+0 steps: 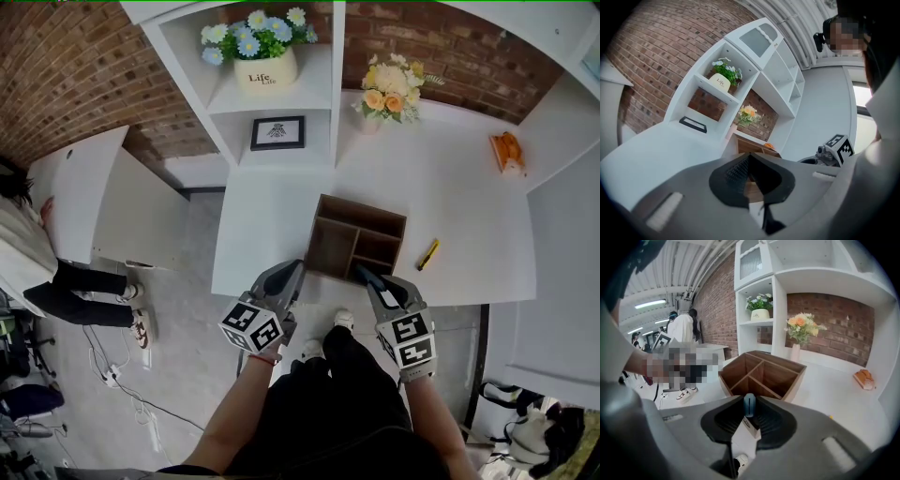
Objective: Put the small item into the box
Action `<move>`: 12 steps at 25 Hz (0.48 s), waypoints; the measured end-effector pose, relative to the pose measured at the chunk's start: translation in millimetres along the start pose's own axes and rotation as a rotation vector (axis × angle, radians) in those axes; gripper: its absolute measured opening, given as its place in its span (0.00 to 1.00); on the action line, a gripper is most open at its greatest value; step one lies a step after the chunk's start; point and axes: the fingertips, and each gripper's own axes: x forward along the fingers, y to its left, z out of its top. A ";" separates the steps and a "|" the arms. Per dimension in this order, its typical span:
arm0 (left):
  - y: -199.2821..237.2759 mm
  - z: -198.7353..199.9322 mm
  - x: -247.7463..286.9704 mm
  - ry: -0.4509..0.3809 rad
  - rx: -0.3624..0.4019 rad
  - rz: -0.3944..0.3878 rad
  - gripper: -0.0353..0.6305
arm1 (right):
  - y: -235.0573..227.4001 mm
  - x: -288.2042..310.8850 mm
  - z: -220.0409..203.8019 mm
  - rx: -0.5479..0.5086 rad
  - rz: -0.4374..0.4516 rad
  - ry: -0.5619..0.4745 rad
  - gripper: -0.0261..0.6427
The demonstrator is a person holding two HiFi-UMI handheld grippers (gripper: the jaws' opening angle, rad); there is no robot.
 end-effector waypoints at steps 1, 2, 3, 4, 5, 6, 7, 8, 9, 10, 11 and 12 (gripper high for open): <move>0.9 0.0 -0.8 -0.002 -0.001 0.003 0.06 | 0.3 0.8 -0.1 -0.009 -0.003 0.006 0.14; 1.4 -0.2 -1.3 -0.003 -0.002 0.005 0.06 | 0.4 1.7 -0.5 -0.012 -0.003 0.011 0.14; 1.4 -0.3 -1.6 -0.003 -0.002 0.005 0.06 | 0.2 2.7 -1.1 -0.009 -0.002 0.014 0.14; 1.2 -0.4 -1.6 -0.004 -0.003 0.005 0.06 | -0.3 3.7 -1.8 -0.003 0.001 0.017 0.14; 0.8 -0.4 -1.5 -0.004 -0.003 0.005 0.06 | -0.8 4.6 -2.4 0.001 0.004 0.019 0.14; 0.5 -0.4 -1.4 -0.004 -0.004 0.005 0.06 | -1.3 5.5 -2.6 0.001 0.005 0.019 0.14; 0.5 -0.3 -1.5 -0.005 -0.005 0.005 0.06 | -1.5 6.5 -2.6 -0.005 0.005 0.020 0.14; 0.7 0.0 -1.8 -0.005 -0.006 0.006 0.06 | -1.1 7.4 -2.4 -0.014 0.004 0.021 0.14; 1.0 0.4 -2.1 -0.005 -0.006 0.006 0.06 | -0.3 8.0 -2.2 -0.020 0.004 0.026 0.14; 1.4 0.9 -2.5 -0.006 -0.005 0.007 0.06 | 0.4 8.4 -2.5 -0.026 0.003 0.033 0.14; 1.9 1.4 -2.9 -0.006 -0.005 0.008 0.06 | 0.6 8.8 -3.4 -0.032 0.002 0.039 0.14; 2.4 1.9 -3.2 -0.007 -0.004 0.009 0.06 | 0.5 9.3 -4.6 -0.038 0.001 0.042 0.14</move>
